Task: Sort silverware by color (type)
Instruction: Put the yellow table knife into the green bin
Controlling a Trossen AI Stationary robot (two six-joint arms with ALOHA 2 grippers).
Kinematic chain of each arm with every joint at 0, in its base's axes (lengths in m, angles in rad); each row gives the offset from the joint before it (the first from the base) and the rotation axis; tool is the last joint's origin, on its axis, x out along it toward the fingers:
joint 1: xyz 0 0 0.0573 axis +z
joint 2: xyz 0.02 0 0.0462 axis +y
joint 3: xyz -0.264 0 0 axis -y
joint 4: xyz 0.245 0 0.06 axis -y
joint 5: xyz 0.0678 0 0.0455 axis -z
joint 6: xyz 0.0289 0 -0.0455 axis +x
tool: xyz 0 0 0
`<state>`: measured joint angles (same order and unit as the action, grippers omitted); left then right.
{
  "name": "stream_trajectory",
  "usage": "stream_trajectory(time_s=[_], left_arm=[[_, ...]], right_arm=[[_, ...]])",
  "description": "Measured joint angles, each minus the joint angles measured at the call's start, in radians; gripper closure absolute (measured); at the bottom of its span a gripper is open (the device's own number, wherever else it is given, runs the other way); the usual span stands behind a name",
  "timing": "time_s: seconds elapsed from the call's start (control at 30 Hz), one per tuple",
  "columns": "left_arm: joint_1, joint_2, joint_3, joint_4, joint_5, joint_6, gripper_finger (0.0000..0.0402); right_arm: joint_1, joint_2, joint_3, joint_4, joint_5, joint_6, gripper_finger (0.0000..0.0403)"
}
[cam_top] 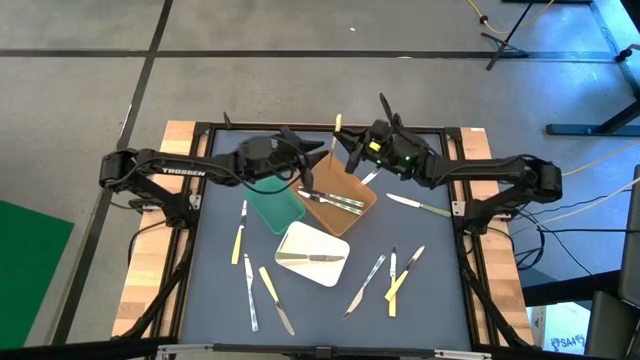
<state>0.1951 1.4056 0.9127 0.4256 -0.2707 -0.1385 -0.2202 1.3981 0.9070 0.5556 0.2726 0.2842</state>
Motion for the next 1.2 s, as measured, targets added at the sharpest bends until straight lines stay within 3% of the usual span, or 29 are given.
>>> stream_trajectory(time_s=[0.23,0.43,1.0,1.2], left_arm=[[0.0,0.06,0.0,0.056,-0.008,0.081,0.027],[0.0,0.077,0.0,0.067,-0.08,0.097,0.027],[-0.001,0.077,0.0,0.068,-0.053,0.096,0.0271],[-0.001,0.077,0.0,0.068,-0.053,0.096,0.0291]], right_arm=[[0.018,0.048,0.0,0.054,0.005,-0.006,0.0365],[0.018,0.053,0.0,0.054,-0.013,-0.006,0.0365],[0.017,0.053,0.0,0.056,-0.149,-0.003,0.0365],[0.017,0.053,0.0,0.055,-0.152,-0.002,0.0365]])
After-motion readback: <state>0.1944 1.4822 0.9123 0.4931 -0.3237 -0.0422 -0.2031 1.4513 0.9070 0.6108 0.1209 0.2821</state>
